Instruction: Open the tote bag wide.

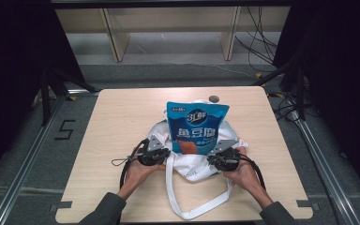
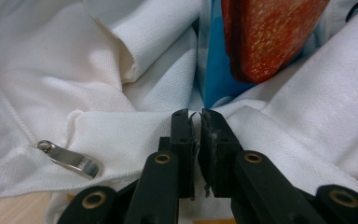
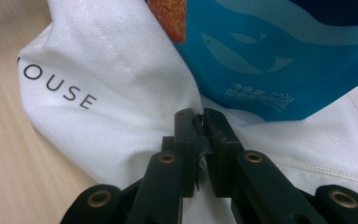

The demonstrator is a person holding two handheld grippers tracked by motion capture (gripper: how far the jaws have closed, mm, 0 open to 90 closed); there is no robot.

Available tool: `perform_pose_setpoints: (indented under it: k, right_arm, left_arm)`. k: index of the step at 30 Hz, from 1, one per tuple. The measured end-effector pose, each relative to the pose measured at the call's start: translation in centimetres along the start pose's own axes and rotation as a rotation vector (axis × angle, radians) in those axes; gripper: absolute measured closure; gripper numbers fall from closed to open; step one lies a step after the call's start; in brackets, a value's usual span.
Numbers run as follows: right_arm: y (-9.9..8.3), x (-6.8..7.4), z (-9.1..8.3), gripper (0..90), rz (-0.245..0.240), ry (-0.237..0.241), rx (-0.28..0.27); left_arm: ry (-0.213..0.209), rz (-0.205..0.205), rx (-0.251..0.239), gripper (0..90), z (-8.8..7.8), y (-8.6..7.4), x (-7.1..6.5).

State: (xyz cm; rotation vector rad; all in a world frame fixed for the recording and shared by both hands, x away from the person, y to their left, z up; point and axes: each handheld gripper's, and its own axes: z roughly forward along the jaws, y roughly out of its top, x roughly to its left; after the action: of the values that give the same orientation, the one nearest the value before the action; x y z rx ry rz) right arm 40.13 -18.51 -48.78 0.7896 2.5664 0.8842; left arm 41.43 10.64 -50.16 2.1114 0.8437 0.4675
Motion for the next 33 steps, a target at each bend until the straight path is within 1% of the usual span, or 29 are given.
perform_pose_setpoints:
  k: [2, 3, 4, 5, 6, 7, 8, 9, 10, 11, 12, 13, 14, 15, 16, 17, 18, 19, 21, 22, 23, 24, 25, 26, 27, 29, 30, 31, 33]
  right_arm:
    - [0.0, -0.2, 0.2, 84.6, 0.014, 0.000, -0.011]
    - [0.0, -0.3, 0.3, 84.6, 0.020, -0.002, -0.016]
    - [0.1, -0.5, 0.3, 84.6, 0.026, 0.009, -0.018]
    - [0.1, -0.5, 0.4, 84.6, 0.034, 0.015, -0.027]
    - [0.2, -0.6, 0.5, 84.6, 0.035, 0.016, -0.026]
    - [0.2, -0.7, 0.6, 84.5, 0.040, 0.010, -0.033]
    - [0.3, -0.7, 0.7, 84.5, 0.040, 0.002, -0.032]
    - [0.4, -0.9, 0.7, 84.4, 0.027, -0.008, -0.019]
    - [0.4, -0.9, 0.9, 84.1, 0.028, -0.004, -0.038]
    - [0.4, -0.9, 0.7, 83.8, 0.042, 0.004, -0.020]
    - [0.4, -0.9, 1.0, 83.4, 0.054, -0.007, -0.040]
    - [0.4, -1.1, 1.0, 82.6, 0.034, -0.005, -0.044]
    - [0.4, -1.2, 1.0, 79.6, 0.018, -0.014, -0.053]
    - [0.4, -1.0, 0.9, 73.3, 0.046, -0.035, -0.031]
    - [0.3, -1.0, 0.9, 72.0, 0.051, -0.025, -0.026]
    - [0.3, -1.1, 0.9, 69.7, 0.054, -0.024, -0.033]
    - [0.2, -1.3, 0.8, 66.4, 0.066, -0.022, -0.039]
    - [0.2, -1.4, 0.7, 64.4, 0.087, -0.028, -0.035]
    - [0.2, -1.6, 0.2, 60.4, 0.094, -0.028, -0.044]
    - [0.1, -1.6, -0.2, 58.1, 0.097, -0.023, -0.062]
    - [0.2, -1.7, -0.8, 55.1, 0.107, -0.007, -0.058]
    - [0.1, -1.9, -0.9, 53.0, 0.101, -0.013, -0.104]
    - [0.2, -2.0, -1.5, 51.6, 0.119, -0.004, -0.104]
    - [0.2, -2.1, -1.9, 50.8, 0.127, -0.001, -0.123]
    - [0.3, -2.2, -2.3, 49.5, 0.139, 0.009, -0.135]
    - [0.2, -2.3, -3.0, 47.7, 0.171, 0.030, -0.168]
    - [0.1, -2.4, -3.4, 47.0, 0.174, 0.039, -0.178]
    - [0.1, -2.4, -3.7, 46.5, 0.170, 0.043, -0.172]
    - [0.0, -2.4, -4.2, 45.5, 0.175, 0.033, -0.180]
  left_arm:
    - [0.007, 0.035, -0.001, 83.1, 0.1, 0.1, 0.2]
    - [0.011, 0.035, 0.000, 83.2, 0.2, 0.1, 0.3]
    - [0.010, 0.015, -0.006, 83.3, 0.4, 0.1, 0.4]
    - [0.015, 0.022, -0.001, 83.4, 0.5, 0.2, 0.7]
    - [0.014, 0.010, -0.008, 83.4, 0.6, 0.2, 0.7]
    - [0.021, 0.018, -0.006, 83.4, 0.6, 0.3, 0.9]
    - [0.011, 0.006, -0.003, 83.4, 0.7, 0.3, 0.9]
    - [0.010, -0.002, -0.005, 83.3, 0.9, 0.4, 1.1]
    - [0.012, -0.009, -0.011, 83.3, 1.0, 0.4, 1.1]
    - [0.015, 0.018, 0.002, 83.3, 0.8, 0.5, 1.4]
    - [0.012, 0.018, 0.003, 83.1, 0.8, 0.5, 1.4]
    - [0.017, 0.015, 0.000, 82.6, 0.8, 0.5, 1.3]
    - [0.016, 0.002, -0.008, 82.2, 0.8, 0.5, 1.2]
    - [0.014, -0.003, -0.007, 80.8, 0.8, 0.6, 1.1]
    - [0.018, -0.004, -0.013, 78.9, 0.8, 0.6, 1.1]
    - [0.014, -0.005, -0.016, 77.2, 0.6, 0.6, 1.0]
    - [0.022, -0.004, -0.019, 74.1, 0.5, 0.7, 1.0]
    - [0.019, -0.005, -0.022, 71.7, 0.2, 0.8, 1.0]
    - [0.029, 0.005, -0.031, 65.0, -0.4, 1.0, 1.1]
    - [0.032, -0.021, -0.055, 62.2, -0.7, 1.2, 1.1]
    - [0.035, -0.016, -0.060, 59.2, -1.2, 1.3, 1.1]
    - [0.032, -0.024, -0.068, 56.1, -1.5, 1.4, 1.2]
    - [0.031, -0.054, -0.071, 53.1, -1.9, 1.4, 1.1]
    - [0.016, -0.056, -0.064, 49.5, -2.4, 1.4, 1.2]
    - [-0.005, -0.076, -0.068, 46.7, -2.7, 1.4, 1.3]
    - [-0.030, -0.136, -0.088, 42.5, -3.5, 1.3, 1.4]
    - [-0.040, -0.149, -0.087, 41.6, -3.7, 1.3, 1.4]
    - [-0.042, -0.156, -0.097, 40.9, -3.9, 1.3, 1.1]
    - [-0.024, -0.129, -0.089, 39.3, -4.4, 1.3, 0.7]
